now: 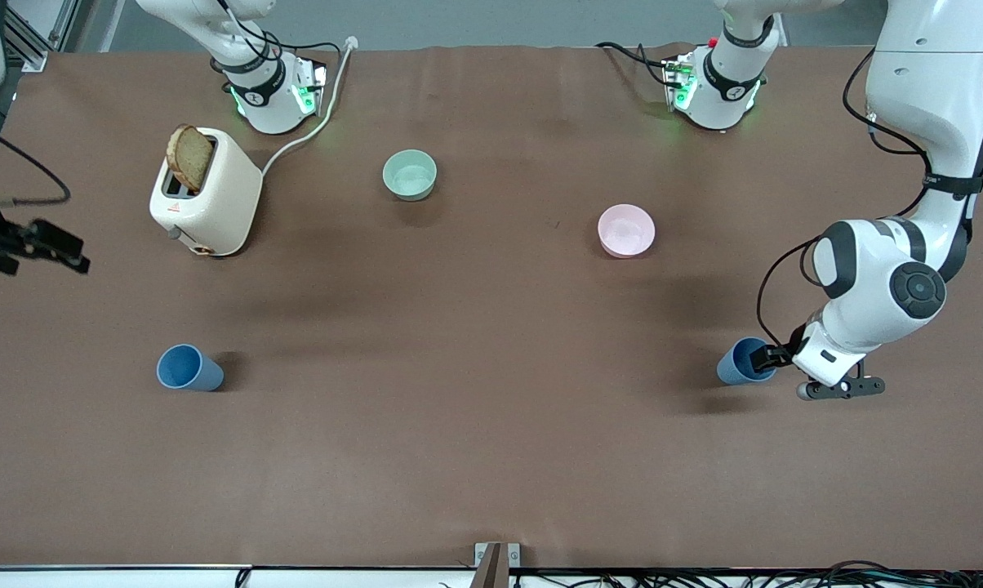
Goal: Stack blue cups with both arms
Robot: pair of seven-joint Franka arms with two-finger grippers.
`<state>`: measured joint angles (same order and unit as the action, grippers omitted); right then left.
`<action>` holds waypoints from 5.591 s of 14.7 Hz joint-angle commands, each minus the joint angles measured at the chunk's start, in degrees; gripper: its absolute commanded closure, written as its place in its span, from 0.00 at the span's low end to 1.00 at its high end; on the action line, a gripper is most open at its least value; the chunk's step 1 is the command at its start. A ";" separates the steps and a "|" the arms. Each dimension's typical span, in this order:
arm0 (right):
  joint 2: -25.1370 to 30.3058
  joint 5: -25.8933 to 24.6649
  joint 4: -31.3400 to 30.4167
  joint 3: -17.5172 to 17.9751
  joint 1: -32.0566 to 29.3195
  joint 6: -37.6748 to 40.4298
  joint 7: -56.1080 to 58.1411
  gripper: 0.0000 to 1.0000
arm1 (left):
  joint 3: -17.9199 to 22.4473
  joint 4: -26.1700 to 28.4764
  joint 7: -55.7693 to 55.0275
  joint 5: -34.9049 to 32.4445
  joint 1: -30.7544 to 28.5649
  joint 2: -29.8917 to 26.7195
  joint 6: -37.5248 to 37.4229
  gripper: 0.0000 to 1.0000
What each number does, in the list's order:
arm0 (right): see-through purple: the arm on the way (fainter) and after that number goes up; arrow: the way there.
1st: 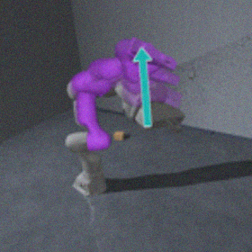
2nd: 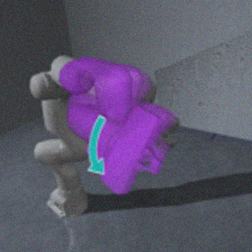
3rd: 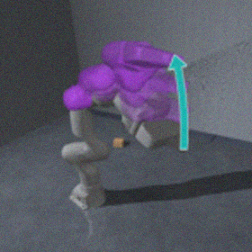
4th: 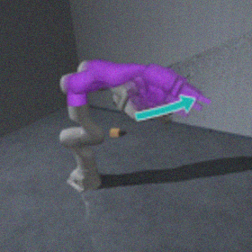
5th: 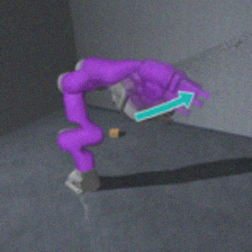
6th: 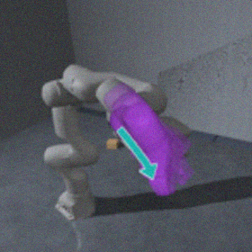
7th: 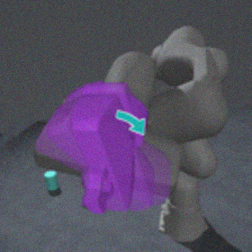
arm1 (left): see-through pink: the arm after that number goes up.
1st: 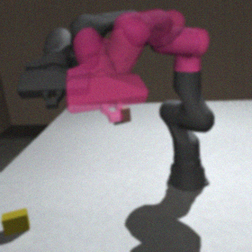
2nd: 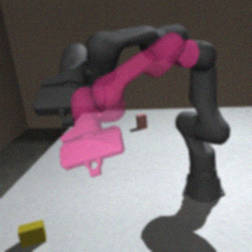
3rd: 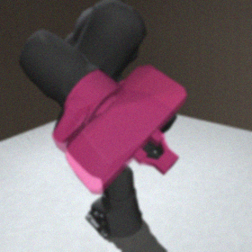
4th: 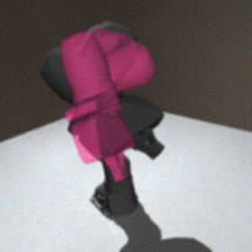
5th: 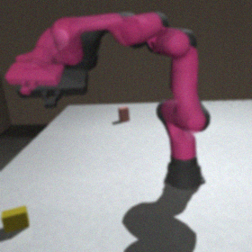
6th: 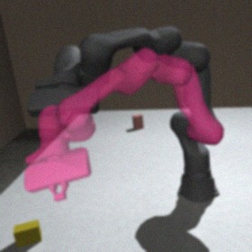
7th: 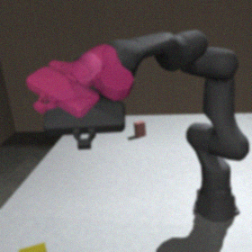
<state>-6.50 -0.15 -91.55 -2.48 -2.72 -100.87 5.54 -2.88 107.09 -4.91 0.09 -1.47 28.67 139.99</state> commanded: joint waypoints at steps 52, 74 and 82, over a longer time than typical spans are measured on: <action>-13.52 -15.65 -0.73 41.24 12.63 -14.18 -73.18 0.98 | -3.53 -15.96 0.52 -0.18 2.71 -32.63 -51.22 0.00; -23.38 -27.18 -6.53 41.07 18.80 -27.35 -78.22 0.94 | -3.44 -15.95 -0.19 -0.97 1.65 -32.37 -51.66 0.00; -22.60 -28.59 -6.10 41.07 15.92 -27.10 -76.91 0.10 | -3.44 -16.13 -0.63 -0.97 1.12 -32.28 -51.75 0.00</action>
<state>-30.61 -27.38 -97.16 38.05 15.74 -127.52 -71.49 -6.09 90.27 -5.42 -0.90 -0.01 -2.63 88.44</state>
